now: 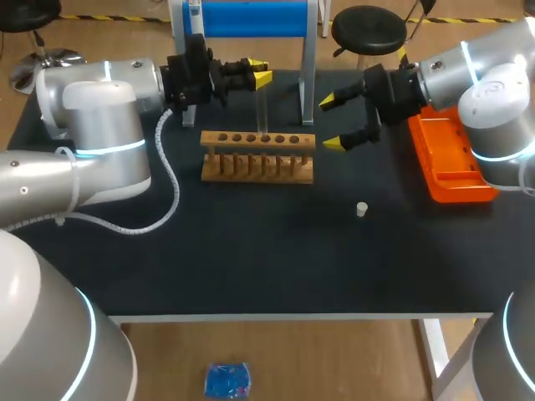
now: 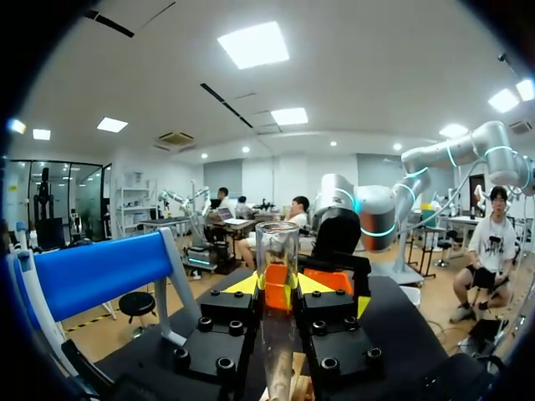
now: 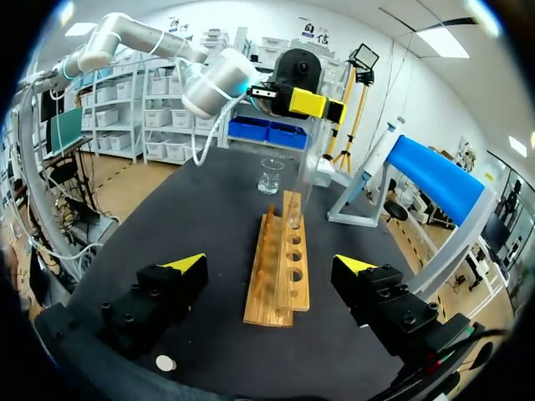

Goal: Invert the test tube, pick up the pipette, mount the tip to pipette, aspirate from beaker and dispense into the tube, eject the tip, return the pipette, and cap with the stopper.

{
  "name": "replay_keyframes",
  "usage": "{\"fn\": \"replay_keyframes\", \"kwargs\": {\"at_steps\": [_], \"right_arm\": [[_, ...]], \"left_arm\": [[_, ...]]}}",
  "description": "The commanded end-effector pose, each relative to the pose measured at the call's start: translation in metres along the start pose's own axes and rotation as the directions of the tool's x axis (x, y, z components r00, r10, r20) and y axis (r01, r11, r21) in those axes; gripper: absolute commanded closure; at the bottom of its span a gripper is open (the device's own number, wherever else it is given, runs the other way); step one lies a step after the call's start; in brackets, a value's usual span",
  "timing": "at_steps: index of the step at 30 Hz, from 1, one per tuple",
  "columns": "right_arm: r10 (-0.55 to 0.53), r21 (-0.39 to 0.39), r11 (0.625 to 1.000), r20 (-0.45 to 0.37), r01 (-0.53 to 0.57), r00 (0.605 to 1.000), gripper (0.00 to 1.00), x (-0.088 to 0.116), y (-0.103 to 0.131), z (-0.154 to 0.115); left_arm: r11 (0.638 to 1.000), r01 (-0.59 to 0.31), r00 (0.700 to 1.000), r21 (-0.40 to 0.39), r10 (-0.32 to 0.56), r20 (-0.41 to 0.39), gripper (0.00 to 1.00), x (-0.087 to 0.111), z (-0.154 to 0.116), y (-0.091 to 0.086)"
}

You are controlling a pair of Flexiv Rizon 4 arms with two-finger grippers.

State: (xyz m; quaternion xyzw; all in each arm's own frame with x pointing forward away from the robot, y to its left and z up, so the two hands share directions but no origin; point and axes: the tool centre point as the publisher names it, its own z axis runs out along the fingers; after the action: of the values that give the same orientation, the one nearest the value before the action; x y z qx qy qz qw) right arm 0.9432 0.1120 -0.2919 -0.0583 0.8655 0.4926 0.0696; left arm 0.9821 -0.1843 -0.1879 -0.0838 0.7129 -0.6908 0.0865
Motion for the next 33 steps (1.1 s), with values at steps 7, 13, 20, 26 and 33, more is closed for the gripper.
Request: {"fn": "replay_keyframes", "kwargs": {"at_steps": [7,13,20,26,33], "right_arm": [[0.0,0.002,1.0,0.001,0.0,1.0,0.0,0.001,0.0,-0.001],[0.0,0.002,1.0,0.001,0.0,1.0,0.0,0.001,0.0,-0.001],[0.0,0.002,1.0,0.001,0.0,1.0,0.0,0.001,0.0,-0.001],[0.0,0.002,1.0,0.001,0.0,1.0,0.0,0.001,0.0,-0.001],[0.0,0.002,1.0,0.001,0.0,1.0,0.0,0.001,0.0,-0.001]], "left_arm": [[1.0,0.009,0.999,0.01,-0.008,-0.034,1.0,-0.012,0.006,0.01],[1.0,0.024,1.0,0.012,-0.024,-0.013,1.0,-0.012,0.005,0.015],[0.999,0.031,0.999,0.016,-0.031,-0.007,1.0,-0.009,0.006,0.021],[0.999,0.036,0.999,0.015,-0.036,-0.004,1.0,-0.009,0.006,0.027],[0.999,0.032,0.999,0.006,-0.032,0.002,1.0,-0.012,0.008,0.034]]}}
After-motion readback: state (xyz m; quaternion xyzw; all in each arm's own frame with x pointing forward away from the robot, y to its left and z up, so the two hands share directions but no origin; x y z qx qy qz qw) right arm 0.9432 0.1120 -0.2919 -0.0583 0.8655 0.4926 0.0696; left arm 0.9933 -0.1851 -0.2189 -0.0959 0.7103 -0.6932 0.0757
